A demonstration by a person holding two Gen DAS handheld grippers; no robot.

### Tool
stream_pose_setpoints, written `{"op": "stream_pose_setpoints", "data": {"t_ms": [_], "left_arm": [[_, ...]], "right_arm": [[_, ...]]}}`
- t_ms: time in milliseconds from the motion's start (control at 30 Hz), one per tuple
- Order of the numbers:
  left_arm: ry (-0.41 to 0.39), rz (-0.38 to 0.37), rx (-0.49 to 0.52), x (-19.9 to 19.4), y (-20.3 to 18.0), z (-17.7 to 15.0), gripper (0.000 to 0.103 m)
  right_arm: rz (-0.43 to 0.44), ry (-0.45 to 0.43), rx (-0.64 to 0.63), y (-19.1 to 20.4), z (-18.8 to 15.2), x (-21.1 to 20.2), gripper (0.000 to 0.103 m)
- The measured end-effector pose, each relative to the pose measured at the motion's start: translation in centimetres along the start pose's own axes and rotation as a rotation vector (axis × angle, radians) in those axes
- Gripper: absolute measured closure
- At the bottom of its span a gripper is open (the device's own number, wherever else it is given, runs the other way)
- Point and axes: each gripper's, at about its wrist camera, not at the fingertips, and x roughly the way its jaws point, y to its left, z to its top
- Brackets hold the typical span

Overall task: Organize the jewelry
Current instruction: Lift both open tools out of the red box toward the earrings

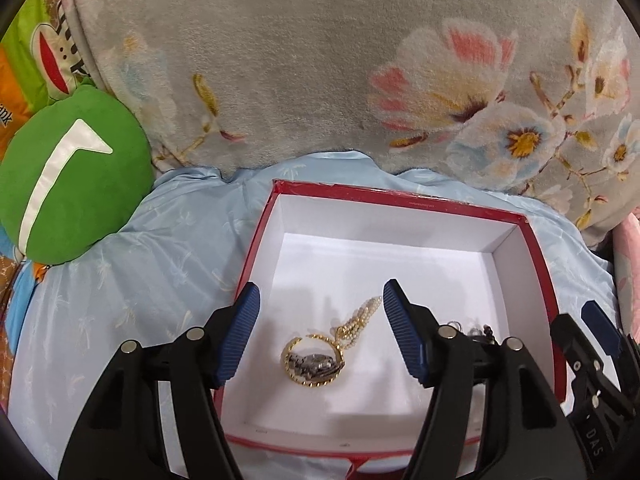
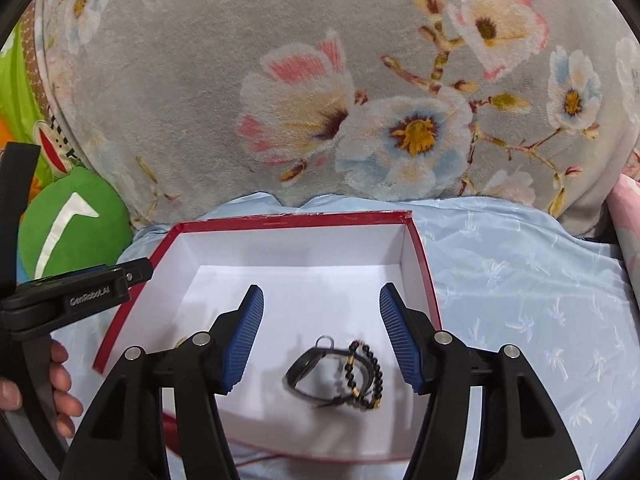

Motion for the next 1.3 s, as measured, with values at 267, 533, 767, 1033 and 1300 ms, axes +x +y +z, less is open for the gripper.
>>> {"op": "stream_pose_setpoints", "data": {"t_ms": [267,533,767,1033,1300], "left_arm": [[0.011,0.0,-0.015,-4.3,2.7,-4.0,0.038],[0.108,0.009,-0.083,-6.2,7.0,-10.8,0.038],[0.22,0.016,-0.119,-5.4,8.6,-16.2,0.038],[0.294,-0.003,-0.054,-4.1,6.3,-19.9,0.039],[0.317,-0.001,-0.044,-3.6,6.1,-21.2,0.04]], "right_arm": [[-0.014,0.017,-0.013,0.3,-4.6,-5.7,0.041],[-0.035,0.124,-0.006,-0.4,-10.7,-8.3,0.041],[-0.015,0.235,-0.018,0.4,-16.3,-8.9,0.042],[0.006,0.313,-0.026,1.4,-20.0,-8.9,0.047],[0.036,0.343,-0.045,2.7,-21.2,-8.1,0.048]]}}
